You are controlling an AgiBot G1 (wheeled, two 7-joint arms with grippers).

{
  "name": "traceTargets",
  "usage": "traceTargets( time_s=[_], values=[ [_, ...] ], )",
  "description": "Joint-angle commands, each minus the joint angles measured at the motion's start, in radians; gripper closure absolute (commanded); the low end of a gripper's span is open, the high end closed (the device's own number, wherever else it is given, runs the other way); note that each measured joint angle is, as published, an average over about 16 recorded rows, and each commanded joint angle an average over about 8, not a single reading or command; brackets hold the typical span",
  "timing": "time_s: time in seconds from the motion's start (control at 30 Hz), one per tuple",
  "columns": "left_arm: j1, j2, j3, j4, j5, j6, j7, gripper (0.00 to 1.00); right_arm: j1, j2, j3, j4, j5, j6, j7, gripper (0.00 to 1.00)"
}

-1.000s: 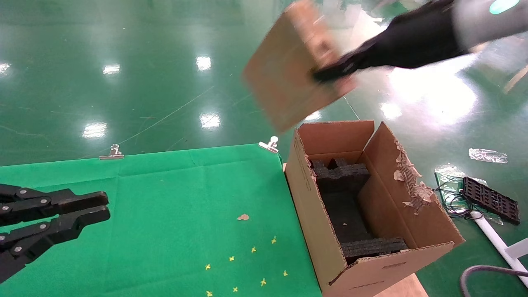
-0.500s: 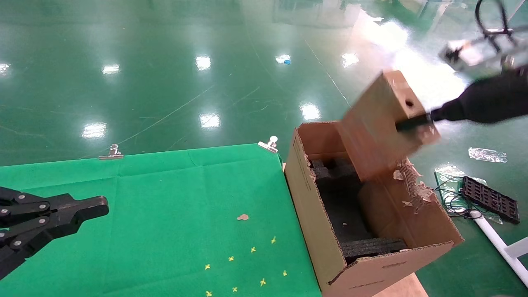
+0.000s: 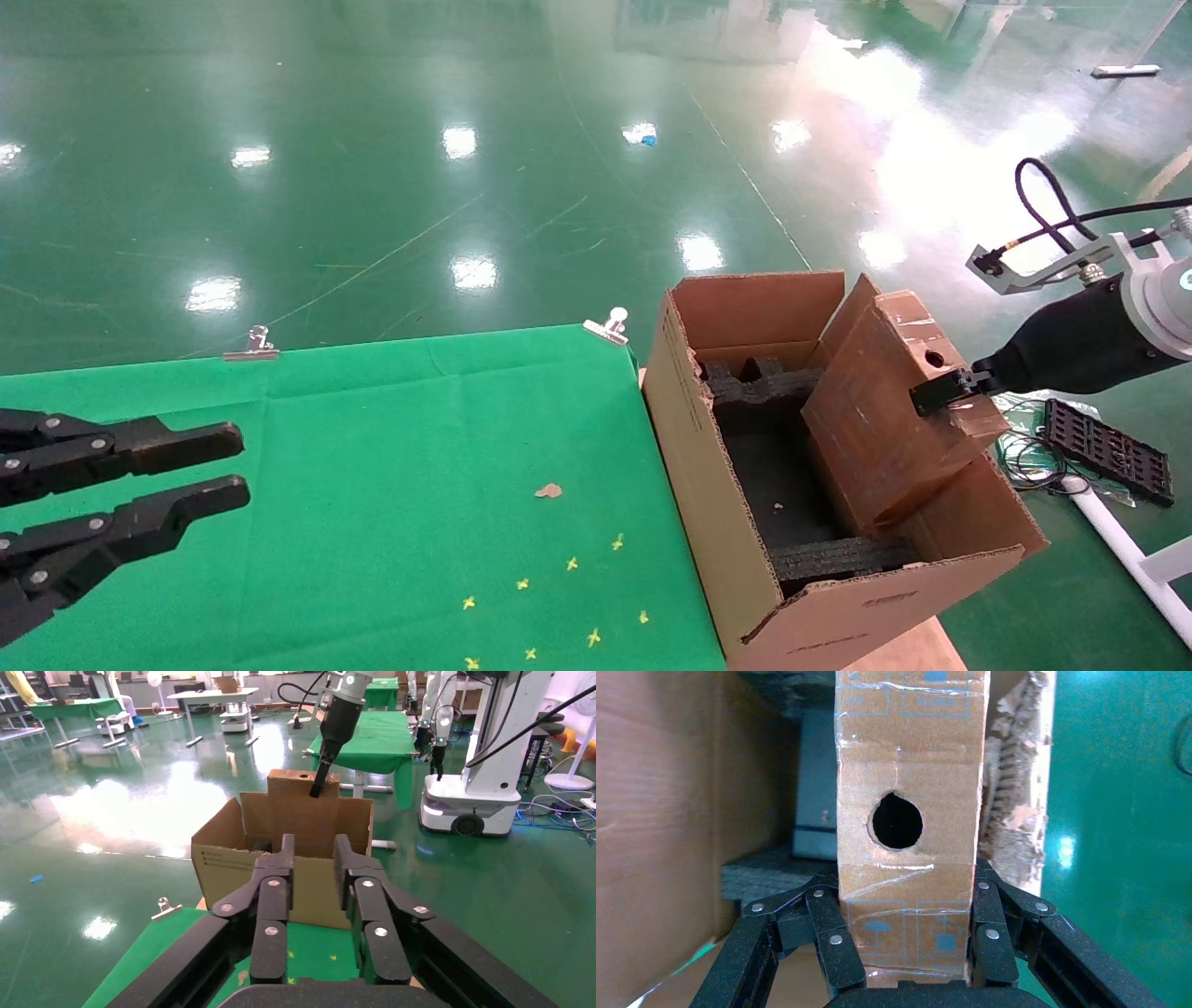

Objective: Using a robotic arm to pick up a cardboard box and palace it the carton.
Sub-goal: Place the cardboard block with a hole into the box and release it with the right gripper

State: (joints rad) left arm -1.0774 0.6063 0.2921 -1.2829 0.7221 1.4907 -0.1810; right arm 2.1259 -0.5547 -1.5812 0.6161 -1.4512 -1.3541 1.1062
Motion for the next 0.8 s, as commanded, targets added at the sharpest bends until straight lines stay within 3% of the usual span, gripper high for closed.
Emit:
traceTargets(
  time_s=[0.03,0.47,0.8],
  values=[
    [0.0,0.0,0.0,0.0,0.0,0.0,0.0,0.0,-0.011,-0.008,-0.007,-0.015,-0.008,0.007,0.005,1.0],
    [0.0,0.0,0.001,0.0,-0.001,0.0,0.0,0.0,-0.083,-0.076,-0.034,-0.108,-0.041,0.066,0.053,1.0],
    [0.0,-0.001,0.001,0.0,-0.001,-0.001,0.001,0.0,-0.191,-0.142,-0.045,-0.169,-0.033,0.127,0.083,1.0]
  ],
)
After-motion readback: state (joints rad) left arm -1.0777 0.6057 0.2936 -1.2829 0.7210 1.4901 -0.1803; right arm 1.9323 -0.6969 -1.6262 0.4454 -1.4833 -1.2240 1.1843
